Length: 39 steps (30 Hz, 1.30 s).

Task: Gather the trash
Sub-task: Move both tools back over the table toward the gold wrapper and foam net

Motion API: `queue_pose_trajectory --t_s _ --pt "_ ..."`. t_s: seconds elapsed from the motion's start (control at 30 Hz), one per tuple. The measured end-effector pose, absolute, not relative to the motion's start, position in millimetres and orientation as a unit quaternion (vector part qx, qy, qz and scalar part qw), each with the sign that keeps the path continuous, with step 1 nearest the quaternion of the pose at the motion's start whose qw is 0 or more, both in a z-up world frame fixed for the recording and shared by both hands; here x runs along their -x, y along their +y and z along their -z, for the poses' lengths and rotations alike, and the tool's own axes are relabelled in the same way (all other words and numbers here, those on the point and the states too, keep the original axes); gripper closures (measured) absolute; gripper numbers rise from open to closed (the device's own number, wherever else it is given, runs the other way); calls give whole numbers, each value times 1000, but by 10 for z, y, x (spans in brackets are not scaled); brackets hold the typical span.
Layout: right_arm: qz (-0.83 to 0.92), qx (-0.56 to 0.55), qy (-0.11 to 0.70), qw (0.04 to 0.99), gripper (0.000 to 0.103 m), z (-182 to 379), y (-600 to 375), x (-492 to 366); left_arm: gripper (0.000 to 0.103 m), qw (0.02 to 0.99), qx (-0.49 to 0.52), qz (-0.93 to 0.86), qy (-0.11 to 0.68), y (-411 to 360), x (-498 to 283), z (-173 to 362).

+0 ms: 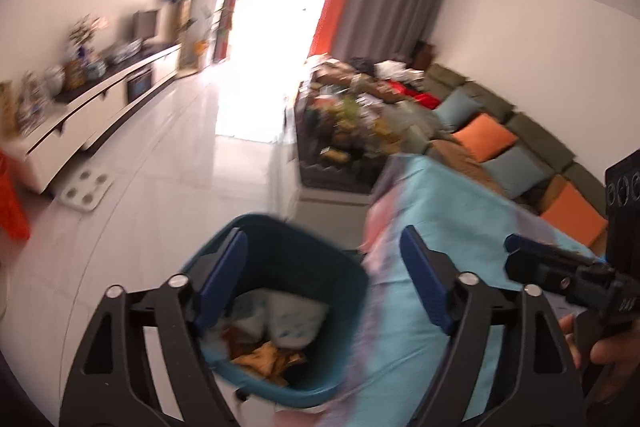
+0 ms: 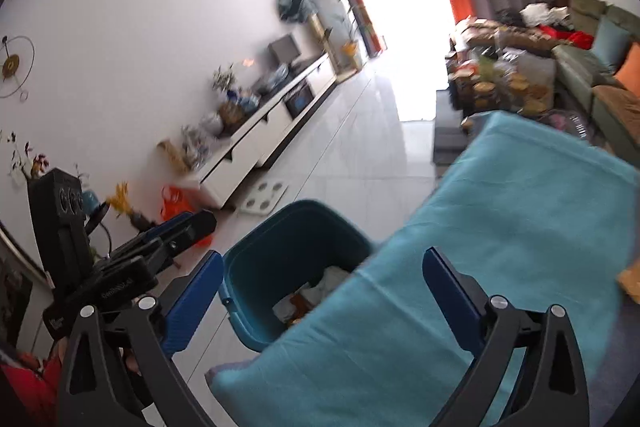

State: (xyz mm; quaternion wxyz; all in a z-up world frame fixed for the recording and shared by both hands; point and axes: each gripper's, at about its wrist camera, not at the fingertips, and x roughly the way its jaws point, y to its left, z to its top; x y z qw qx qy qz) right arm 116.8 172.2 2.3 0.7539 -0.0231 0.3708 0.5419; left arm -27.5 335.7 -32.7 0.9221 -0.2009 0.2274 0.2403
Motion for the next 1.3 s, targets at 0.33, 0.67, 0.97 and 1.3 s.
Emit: queue_pose_trajectory --t_s 0.33,0.67,0.97,1.3 --pt "-487 -28 308 817 7 -312 652 -1295 6 957 148 -149 201 2479 -236 -136" --pt "-418 -80 293 856 7 -234 -309 -1393 6 968 113 -74 213 1778 -564 -222" --pt "-346 -94 272 893 7 -154 -1033 -1394 6 969 95 -8 227 1213 -901 -196" --pt "-270 -88 273 919 7 73 -1619 -1382 6 965 62 48 250 712 -1251 0"
